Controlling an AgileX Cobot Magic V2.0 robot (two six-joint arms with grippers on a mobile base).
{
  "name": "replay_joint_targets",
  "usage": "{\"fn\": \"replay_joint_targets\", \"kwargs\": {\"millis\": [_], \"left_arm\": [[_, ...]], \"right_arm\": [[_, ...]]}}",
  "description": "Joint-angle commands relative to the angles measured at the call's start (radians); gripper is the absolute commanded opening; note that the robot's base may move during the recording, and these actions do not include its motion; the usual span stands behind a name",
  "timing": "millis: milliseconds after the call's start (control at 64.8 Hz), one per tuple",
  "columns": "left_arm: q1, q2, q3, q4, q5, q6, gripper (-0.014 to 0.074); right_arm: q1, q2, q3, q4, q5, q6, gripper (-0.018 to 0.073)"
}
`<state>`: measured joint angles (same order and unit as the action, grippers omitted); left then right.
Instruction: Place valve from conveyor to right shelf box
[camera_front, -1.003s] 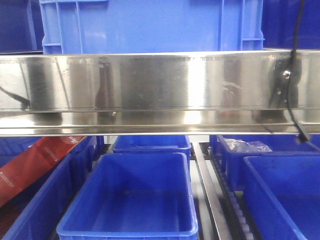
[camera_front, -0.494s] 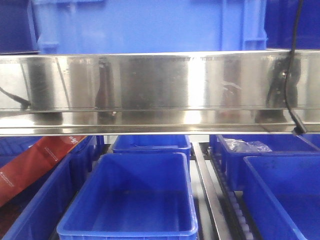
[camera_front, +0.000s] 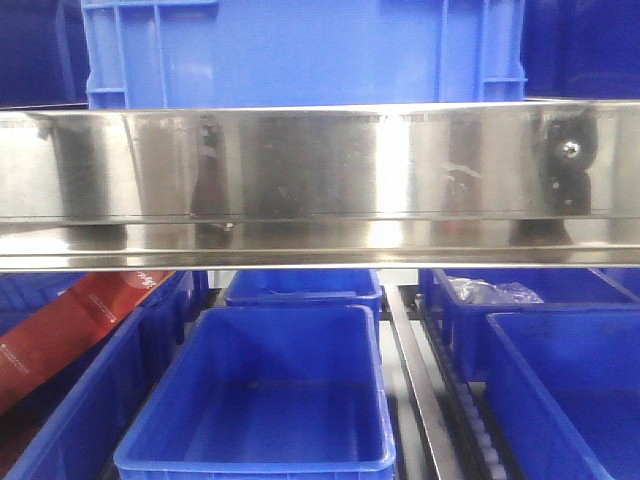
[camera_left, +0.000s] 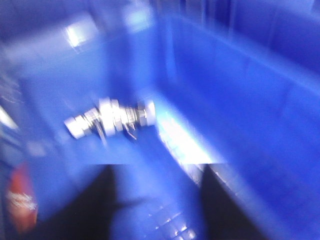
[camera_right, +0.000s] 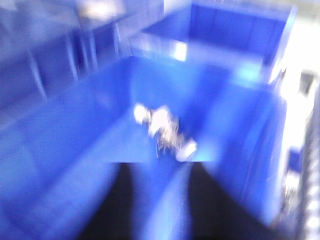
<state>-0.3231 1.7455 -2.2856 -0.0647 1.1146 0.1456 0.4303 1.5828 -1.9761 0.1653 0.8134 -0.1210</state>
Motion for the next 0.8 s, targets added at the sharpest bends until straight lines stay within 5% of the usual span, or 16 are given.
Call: {"fn": "replay_joint_targets", "kwargs": {"millis": [0, 108, 309, 787], "left_arm": [[0.031, -0.046, -0.007, 0.005, 0.043, 0.0, -0.0111], [0.071, -0.077, 0.001, 0.005, 0.106, -0.022, -0.0111], [0.113, -0.207, 0.203, 0.005, 0.057, -0.027, -0.0111], [0.119, -0.867, 1.173, 0.005, -0.57, -0.027, -0.0111]], "right_arm": [[-0.015, -0.052, -0.004, -0.013, 0.021, -0.003, -0.016], [-0.037, -0.102, 0.039, -0.013, 0.018, -0.003, -0.0158], [-0.062, -0.249, 0.279, -0.023, -0.069, -0.003, -0.0158], [-0.062, -0.703, 1.068, -0.056, -0.487, -0.003, -0.0162]]}}
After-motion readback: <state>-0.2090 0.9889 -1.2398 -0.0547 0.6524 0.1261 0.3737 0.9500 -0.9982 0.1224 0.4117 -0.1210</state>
